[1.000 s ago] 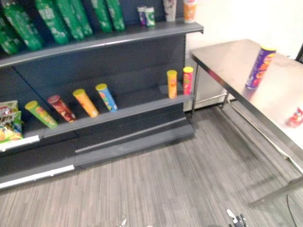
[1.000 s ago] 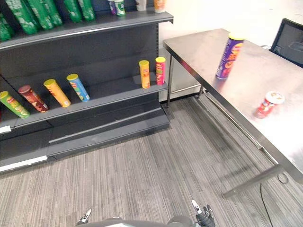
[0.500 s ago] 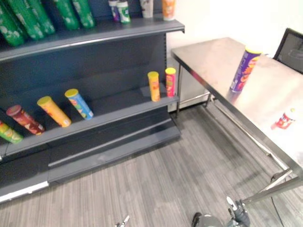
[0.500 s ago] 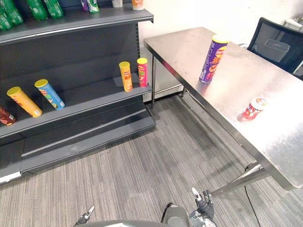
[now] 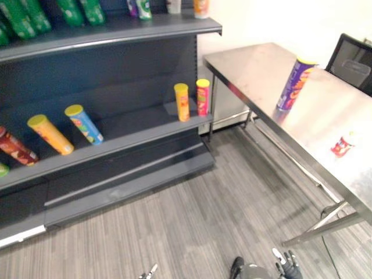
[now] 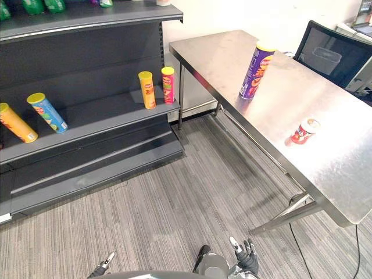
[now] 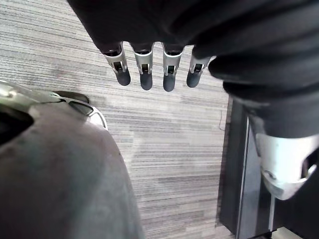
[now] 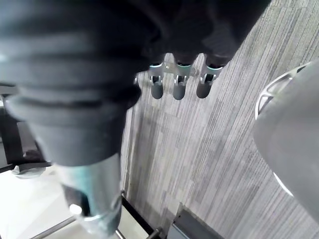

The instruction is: Put the gum and the chips on the shelf.

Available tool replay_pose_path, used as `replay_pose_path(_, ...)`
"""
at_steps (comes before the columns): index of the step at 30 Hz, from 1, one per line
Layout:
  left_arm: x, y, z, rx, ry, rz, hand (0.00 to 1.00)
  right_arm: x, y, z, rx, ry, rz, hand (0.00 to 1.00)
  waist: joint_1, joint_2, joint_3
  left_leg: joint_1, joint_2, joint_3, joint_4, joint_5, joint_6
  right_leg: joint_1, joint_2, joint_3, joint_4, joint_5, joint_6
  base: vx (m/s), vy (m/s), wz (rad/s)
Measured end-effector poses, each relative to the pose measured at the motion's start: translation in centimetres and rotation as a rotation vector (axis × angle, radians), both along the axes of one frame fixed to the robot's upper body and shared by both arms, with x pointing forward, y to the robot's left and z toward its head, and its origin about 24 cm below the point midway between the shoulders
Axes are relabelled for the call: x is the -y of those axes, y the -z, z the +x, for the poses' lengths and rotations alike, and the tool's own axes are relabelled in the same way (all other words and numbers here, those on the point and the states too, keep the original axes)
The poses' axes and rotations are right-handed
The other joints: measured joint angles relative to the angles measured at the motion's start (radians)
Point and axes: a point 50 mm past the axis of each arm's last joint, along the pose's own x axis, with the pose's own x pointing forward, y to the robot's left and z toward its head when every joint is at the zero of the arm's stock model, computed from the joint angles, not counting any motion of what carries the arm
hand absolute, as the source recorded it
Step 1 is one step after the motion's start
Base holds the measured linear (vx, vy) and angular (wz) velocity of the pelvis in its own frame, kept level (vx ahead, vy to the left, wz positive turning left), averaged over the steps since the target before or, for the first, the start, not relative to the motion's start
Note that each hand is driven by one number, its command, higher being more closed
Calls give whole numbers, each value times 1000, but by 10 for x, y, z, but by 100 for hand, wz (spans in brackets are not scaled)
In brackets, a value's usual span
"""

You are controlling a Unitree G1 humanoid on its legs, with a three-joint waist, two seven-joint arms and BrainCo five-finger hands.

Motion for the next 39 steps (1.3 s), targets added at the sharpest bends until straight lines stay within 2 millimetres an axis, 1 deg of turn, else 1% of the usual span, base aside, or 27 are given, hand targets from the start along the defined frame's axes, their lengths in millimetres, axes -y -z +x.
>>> replay_pose_path(3,0,0,0,-5,2,2,0,1,-1,3,7,4,-6,0,-2,-2,2,7,-1,60,19,-9,-15,-54,-20,-49,89,-21,-33,59,-79,-59)
replay_pose_path(5,-1,1,-1,-12,2,7,0,3,-1,2,4,12,-9,0,-4,-6,6,24,-8,116,20,-17,-29,-72,-44,-146,132,-57,-79,11,-91,-67)
replay_pose_path(7,-3,1,-2,-15,3,15,0,5,-1,1,3,22,-12,0,-10,-8,10,37,-14,147,16,-21,-35,-84,-52,-172,154,-89,-91,24,-83,-47)
replay_pose_path(9,-3,1,-4,-24,12,18,0,8,-1,-1,1,45,-18,0,-29,-9,12,36,-15,162,14,-26,-44,-110,-62,-182,191,-115,-91,58,-104,-24)
replay_pose_path(12,-3,1,-3,-22,20,19,0,10,-1,-2,-2,63,-18,0,-29,-10,14,35,-14,173,14,-27,-46,-117,-73,-217,209,-142,-86,23,-94,-11)
replay_pose_path(15,-3,1,0,-20,26,17,0,11,1,-5,-15,73,-20,0,-29,-8,18,30,-13,173,13,-29,-49,-121,-83,-241,224,-170,-88,-11,-81,12)
replay_pose_path(17,-3,1,2,-14,28,18,0,11,0,-2,-10,73,-20,0,-29,-8,19,23,-13,173,12,-29,-49,-125,-94,-256,235,-180,-93,-3,-72,6)
replay_pose_path(21,-2,1,7,-18,59,25,0,13,-4,11,34,83,-32,0,-31,3,26,17,-14,198,11,-27,-53,-148,-96,-252,258,-200,-97,8,-83,-9)
replay_pose_path(24,-2,1,8,-21,59,21,0,16,-5,12,44,110,-35,0,-32,4,26,22,-22,225,12,-24,-59,-167,-130,-270,313,-244,-93,52,-72,-17)
replay_pose_path(25,-2,1,8,-19,53,21,0,16,-5,12,44,118,-33,0,-32,2,26,24,-25,243,34,-20,-65,-167,-146,-281,340,-271,-93,136,-124,-39)
replay_pose_path(26,-3,0,9,-15,45,23,0,15,-5,12,44,118,-30,0,-32,-2,26,13,-4,262,113,-20,-65,-155,-141,-276,339,-276,-100,131,-124,-48)
replay_pose_path(27,-3,0,12,-4,39,26,0,14,-4,11,41,122,-30,0,-37,-1,27,-8,33,265,220,-20,-64,-139,-127,-268,323,-277,-102,145,-171,-49)
replay_pose_path(28,-2,-2,16,22,23,30,0,15,-5,12,40,127,-34,0,-41,5,26,-46,93,257,371,-16,-57,-119,-100,-256,294,-277,-102,160,-166,-63)
replay_pose_path(29,1,-3,19,57,-2,25,0,17,-8,14,58,128,-45,0,-42,21,20,-99,173,227,560,20,-10,-96,-61,-238,265,-284,-114,185,-162,-73)
replay_pose_path(30,0,-4,18,67,-16,28,0,18,-9,16,68,128,-50,0,-42,26,18,-125,203,202,638,56,16,-84,-45,-229,258,-288,-121,252,-128,-94)
replay_pose_path(31,1,-6,22,97,-38,28,0,19,-12,21,89,131,-58,0,-43,31,17,-185,252,140,776,133,34,-67,-13,-193,244,-297,-132,266,-105,-97)
replay_pose_path(32,6,-7,27,135,-85,10,0,19,-15,25,114,133,-60,0,-43,34,15,-240,277,94,882,121,29,-62,22,-147,233,-298,-136,307,-95,-100)
replay_pose_path(33,10,-7,29,149,-109,-3,0,20,-17,29,125,132,-63,0,-41,36,14,-265,279,78,916,97,28,-58,36,-124,226,-296,-143,223,-62,-111)
replay_pose_path(34,12,-9,34,182,-138,-13,0,20,-18,31,129,131,-68,0,-30,33,16,-302,271,54,947,56,28,-38,58,-80,206,-296,-144,229,-49,-114)
replay_pose_path(35,12,-10,36,202,-156,-22,0,19,-17,29,115,132,-70,0,-24,27,18,-333,258,36,937,29,31,-5,75,-42,179,-295,-143,237,-42,-107)
replay_pose_path(37,12,-13,40,238,-160,-28,0,17,-16,28,99,116,-79,0,-22,17,17,-378,244,32,892,14,31,36,82,15,152,-294,-139,261,-25,-100)
replay_pose_path(38,12,-14,40,246,-158,-28,0,16,-17,29,99,102,-83,0,-21,17,17,-402,243,30,853,14,31,53,86,48,136,-288,-128,255,17,-118)
replay_pose_path(39,12,-14,41,249,-155,-33,0,17,-17,29,99,104,-84,0,-22,17,17,-429,237,13,766,16,29,76,87,86,121,-275,-109,287,61,-102)
